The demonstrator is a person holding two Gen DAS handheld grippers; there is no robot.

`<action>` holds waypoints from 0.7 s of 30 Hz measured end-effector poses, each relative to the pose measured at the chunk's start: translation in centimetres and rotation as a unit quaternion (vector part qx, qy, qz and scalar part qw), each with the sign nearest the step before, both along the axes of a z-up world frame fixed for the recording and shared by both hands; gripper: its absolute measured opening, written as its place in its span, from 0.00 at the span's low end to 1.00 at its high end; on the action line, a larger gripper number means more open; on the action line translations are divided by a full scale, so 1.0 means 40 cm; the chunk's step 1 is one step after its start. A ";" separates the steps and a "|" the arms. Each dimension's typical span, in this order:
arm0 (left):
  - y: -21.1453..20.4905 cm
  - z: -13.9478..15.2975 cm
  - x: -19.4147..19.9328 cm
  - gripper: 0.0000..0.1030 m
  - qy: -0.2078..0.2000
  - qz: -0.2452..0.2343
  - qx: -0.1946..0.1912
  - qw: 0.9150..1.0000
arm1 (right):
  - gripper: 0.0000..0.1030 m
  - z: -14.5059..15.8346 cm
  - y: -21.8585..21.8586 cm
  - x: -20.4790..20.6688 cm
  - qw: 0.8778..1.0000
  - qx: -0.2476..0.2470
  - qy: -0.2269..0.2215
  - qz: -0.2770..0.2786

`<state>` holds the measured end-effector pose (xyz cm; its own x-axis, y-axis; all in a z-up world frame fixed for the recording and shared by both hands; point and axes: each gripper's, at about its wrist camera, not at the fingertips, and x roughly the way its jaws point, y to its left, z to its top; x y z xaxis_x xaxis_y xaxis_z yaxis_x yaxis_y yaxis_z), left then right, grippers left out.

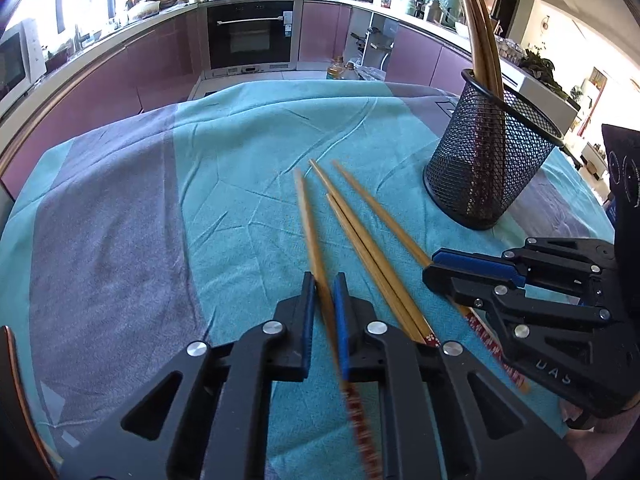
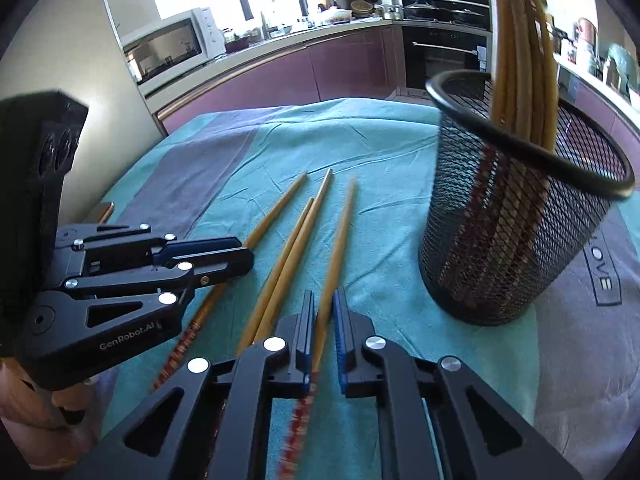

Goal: Organize utensils
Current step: 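Close the left tool on a chopstick while the right tool grasps another chopstick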

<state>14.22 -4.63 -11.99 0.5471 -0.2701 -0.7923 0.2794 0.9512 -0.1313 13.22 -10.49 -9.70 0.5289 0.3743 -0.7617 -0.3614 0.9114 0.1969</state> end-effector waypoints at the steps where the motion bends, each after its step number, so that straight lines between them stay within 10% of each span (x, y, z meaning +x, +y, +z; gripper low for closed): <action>1: 0.009 -0.002 -0.003 0.08 0.001 0.003 -0.005 1.000 | 0.05 0.001 -0.007 -0.001 1.000 0.006 0.000 -0.004; 21: 0.000 0.000 -0.060 0.08 0.005 -0.030 -0.010 0.999 | 0.06 0.011 0.003 -0.026 0.999 0.022 0.008 0.042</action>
<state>11.82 -4.64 -12.01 0.5223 -0.3181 -0.7912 0.3337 0.9301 -0.1537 12.18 -10.38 -9.26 0.4816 0.4498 -0.7521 -0.4333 0.8682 0.2418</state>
